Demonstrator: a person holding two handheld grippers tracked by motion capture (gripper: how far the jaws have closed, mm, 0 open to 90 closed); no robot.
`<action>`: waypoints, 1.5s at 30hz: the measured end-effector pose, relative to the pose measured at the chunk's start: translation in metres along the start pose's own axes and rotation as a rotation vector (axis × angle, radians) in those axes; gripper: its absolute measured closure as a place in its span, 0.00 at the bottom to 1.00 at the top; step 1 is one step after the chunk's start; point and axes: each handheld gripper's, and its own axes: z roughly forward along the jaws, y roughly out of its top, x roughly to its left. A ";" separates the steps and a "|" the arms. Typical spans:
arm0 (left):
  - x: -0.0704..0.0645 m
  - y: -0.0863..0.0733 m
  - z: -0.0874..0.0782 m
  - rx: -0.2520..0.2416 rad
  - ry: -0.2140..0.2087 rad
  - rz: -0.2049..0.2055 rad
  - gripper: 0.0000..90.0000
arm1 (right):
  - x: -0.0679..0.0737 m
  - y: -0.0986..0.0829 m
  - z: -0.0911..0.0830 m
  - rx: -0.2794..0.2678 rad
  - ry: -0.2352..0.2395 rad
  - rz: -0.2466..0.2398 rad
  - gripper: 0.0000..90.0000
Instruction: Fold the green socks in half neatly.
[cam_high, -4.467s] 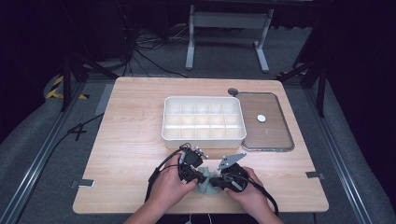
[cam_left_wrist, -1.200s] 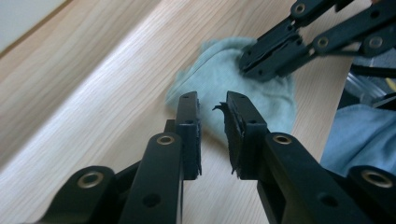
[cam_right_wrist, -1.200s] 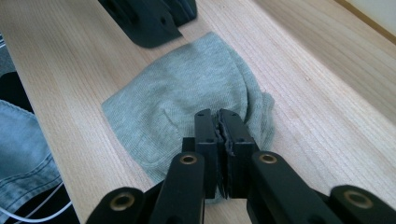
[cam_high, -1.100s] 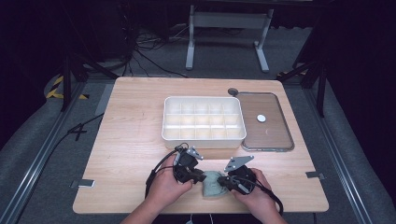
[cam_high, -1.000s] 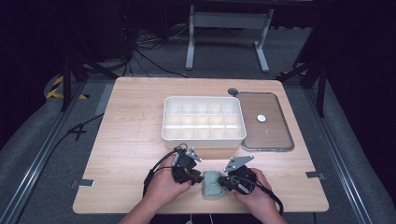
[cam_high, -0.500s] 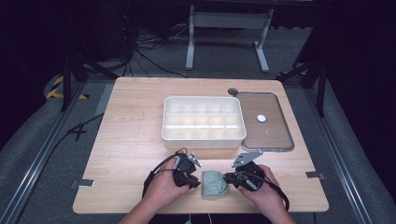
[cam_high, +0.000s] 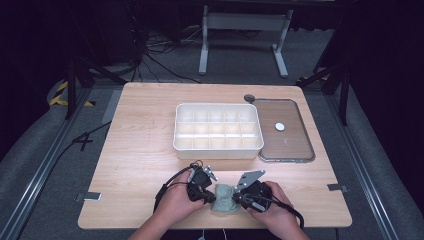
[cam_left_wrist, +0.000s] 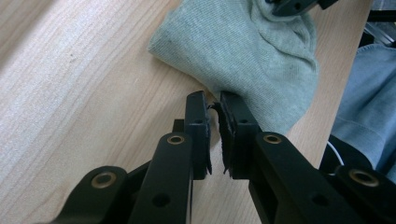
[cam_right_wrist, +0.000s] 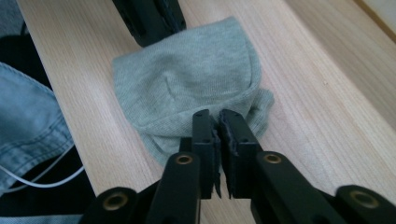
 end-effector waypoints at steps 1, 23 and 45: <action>0.003 -0.002 -0.002 0.006 -0.002 -0.001 0.89 | 0.000 0.000 0.003 0.013 -0.001 -0.011 0.97; 0.005 -0.003 -0.002 0.041 -0.075 0.026 0.91 | 0.002 0.004 0.007 -0.039 0.089 0.034 0.98; -0.021 0.011 0.001 -0.121 -0.010 0.276 0.81 | -0.003 -0.001 0.009 -0.067 0.100 0.071 0.99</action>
